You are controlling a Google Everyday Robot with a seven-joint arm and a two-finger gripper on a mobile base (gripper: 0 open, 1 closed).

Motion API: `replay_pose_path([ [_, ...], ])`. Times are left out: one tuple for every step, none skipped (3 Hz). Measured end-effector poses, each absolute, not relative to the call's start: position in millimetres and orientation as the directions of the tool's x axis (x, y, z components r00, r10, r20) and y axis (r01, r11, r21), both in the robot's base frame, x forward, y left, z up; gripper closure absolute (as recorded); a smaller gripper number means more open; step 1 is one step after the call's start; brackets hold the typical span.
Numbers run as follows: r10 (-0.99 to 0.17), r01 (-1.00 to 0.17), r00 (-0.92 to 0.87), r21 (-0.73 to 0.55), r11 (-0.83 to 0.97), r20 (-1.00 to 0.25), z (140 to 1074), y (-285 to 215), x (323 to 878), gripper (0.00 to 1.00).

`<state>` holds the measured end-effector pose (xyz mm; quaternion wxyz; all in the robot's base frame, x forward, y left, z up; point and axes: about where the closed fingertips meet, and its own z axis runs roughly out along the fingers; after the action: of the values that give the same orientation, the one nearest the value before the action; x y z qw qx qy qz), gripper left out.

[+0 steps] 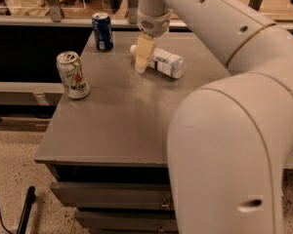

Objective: Place blue plastic bottle upright

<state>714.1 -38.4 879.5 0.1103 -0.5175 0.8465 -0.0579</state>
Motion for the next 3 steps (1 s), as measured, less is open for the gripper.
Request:
replay_pose_path([
  [-0.884, -0.863, -0.457, -0.188, 0.468, -0.103, 859, -32, 722, 0.00],
  [-0.879, -0.862, -0.469, -0.172, 0.476, -0.083, 845, -29, 727, 0.15],
  [-0.873, -0.859, -0.481, -0.160, 0.487, -0.074, 836, -27, 730, 0.37],
])
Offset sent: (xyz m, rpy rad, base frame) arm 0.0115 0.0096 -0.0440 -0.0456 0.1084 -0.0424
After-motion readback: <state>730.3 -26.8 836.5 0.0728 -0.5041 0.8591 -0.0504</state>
